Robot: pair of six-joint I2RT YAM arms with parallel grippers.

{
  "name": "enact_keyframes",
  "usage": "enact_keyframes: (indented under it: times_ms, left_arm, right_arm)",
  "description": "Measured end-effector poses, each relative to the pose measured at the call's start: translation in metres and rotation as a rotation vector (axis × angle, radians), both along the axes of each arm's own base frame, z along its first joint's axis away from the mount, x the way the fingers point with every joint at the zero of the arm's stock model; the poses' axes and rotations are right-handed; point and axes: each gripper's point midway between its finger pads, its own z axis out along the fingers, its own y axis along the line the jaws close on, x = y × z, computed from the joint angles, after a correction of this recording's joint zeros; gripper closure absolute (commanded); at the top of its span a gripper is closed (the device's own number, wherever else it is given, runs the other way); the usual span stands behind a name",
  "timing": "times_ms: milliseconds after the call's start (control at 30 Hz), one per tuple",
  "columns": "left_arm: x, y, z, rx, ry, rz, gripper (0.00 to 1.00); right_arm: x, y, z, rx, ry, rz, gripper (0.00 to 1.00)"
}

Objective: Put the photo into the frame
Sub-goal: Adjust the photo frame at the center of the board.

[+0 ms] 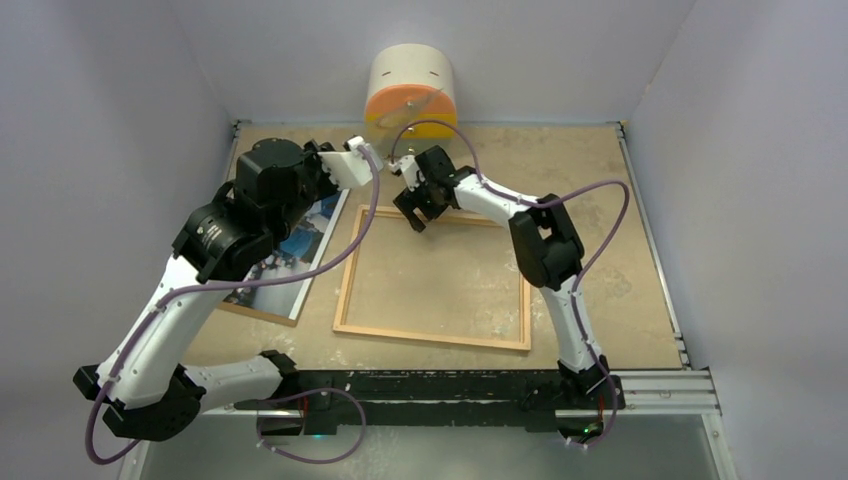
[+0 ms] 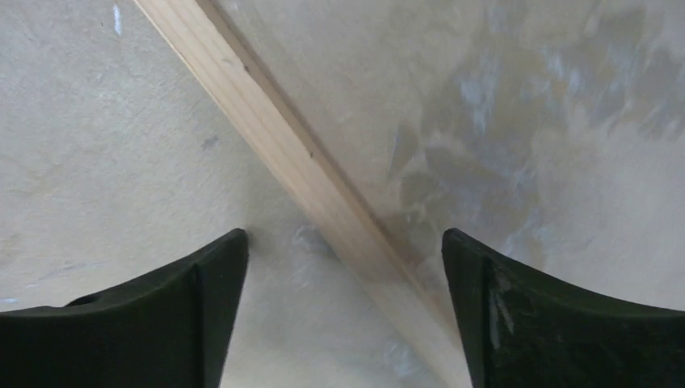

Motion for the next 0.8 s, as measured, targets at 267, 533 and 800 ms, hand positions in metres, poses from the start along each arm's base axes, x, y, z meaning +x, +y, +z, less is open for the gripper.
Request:
enact_keyframes:
  times_ms: [267,533,800]
  left_arm:
    - [-0.003,-0.010,-0.042,0.045,0.048,-0.081,1.00]
    - [-0.024,-0.027,-0.065,0.010,0.009,-0.261,1.00]
    - [-0.073,-0.030,-0.130,0.115,0.048,-0.524,1.00]
  right_arm:
    - [-0.021,-0.040,0.062,0.290,0.187,-0.316,0.01]
    - [-0.079,-0.155,0.116,0.827,0.347,-0.739,0.01]
    - [-0.173,-0.137,0.083,1.029,0.699,-0.962,0.01]
